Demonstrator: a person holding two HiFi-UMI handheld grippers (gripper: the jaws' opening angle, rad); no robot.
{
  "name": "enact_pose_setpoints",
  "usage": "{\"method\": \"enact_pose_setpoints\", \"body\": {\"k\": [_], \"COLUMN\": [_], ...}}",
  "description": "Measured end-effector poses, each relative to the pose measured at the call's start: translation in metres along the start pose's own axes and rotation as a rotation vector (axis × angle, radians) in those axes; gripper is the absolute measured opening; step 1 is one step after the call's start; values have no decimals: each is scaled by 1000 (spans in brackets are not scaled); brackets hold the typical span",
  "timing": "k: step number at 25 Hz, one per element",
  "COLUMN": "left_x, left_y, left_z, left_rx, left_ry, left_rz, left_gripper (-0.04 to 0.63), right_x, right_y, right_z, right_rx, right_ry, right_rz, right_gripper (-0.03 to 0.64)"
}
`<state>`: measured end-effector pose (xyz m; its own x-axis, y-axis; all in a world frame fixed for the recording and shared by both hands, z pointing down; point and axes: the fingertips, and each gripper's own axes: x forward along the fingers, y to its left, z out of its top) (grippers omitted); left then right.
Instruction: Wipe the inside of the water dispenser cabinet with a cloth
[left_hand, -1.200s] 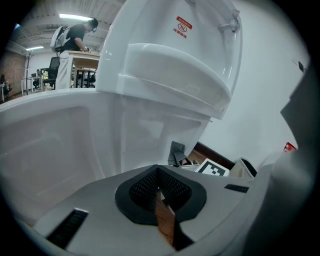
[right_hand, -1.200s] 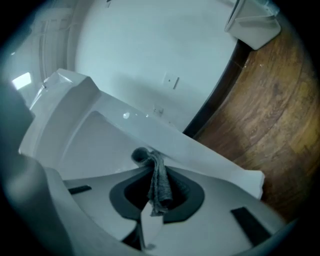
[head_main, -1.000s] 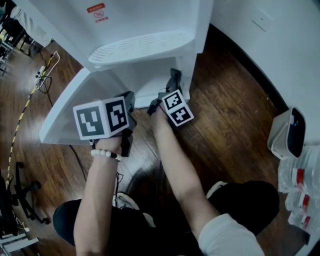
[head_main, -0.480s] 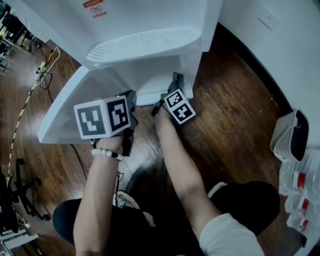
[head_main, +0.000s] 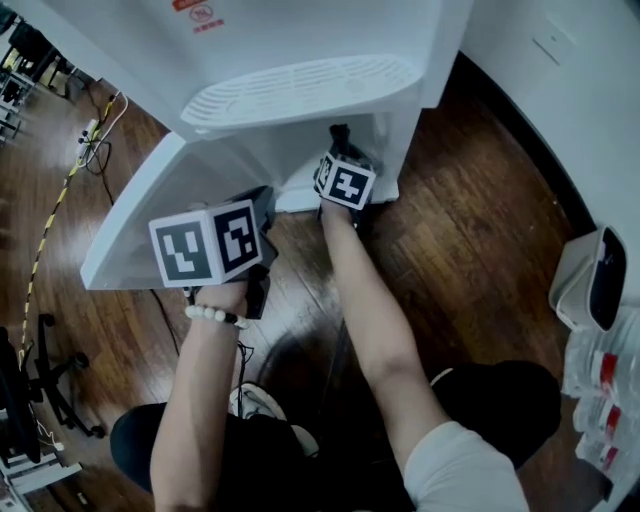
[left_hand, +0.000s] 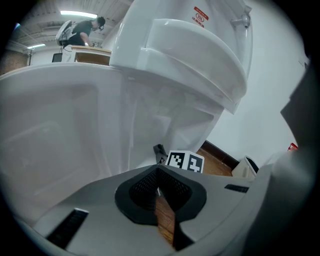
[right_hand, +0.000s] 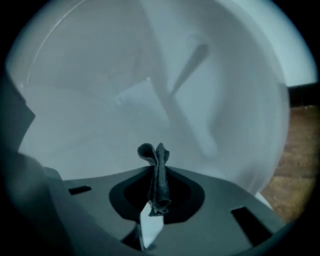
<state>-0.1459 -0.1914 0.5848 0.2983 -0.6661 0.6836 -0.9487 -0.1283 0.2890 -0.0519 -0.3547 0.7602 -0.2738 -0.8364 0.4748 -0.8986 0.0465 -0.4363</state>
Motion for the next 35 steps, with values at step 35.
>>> {"method": "enact_pose_setpoints", "body": {"k": [35], "left_x": [-3], "left_y": [9], "left_z": [-2], "left_rx": [-6], "left_ry": [10], "left_rz": [15], "left_gripper": [-3], "right_x": [36], "right_y": [-8], "right_z": [14], "right_rx": [-113], "right_ry": [122], "right_rz": [-189], "right_gripper": [51]}}
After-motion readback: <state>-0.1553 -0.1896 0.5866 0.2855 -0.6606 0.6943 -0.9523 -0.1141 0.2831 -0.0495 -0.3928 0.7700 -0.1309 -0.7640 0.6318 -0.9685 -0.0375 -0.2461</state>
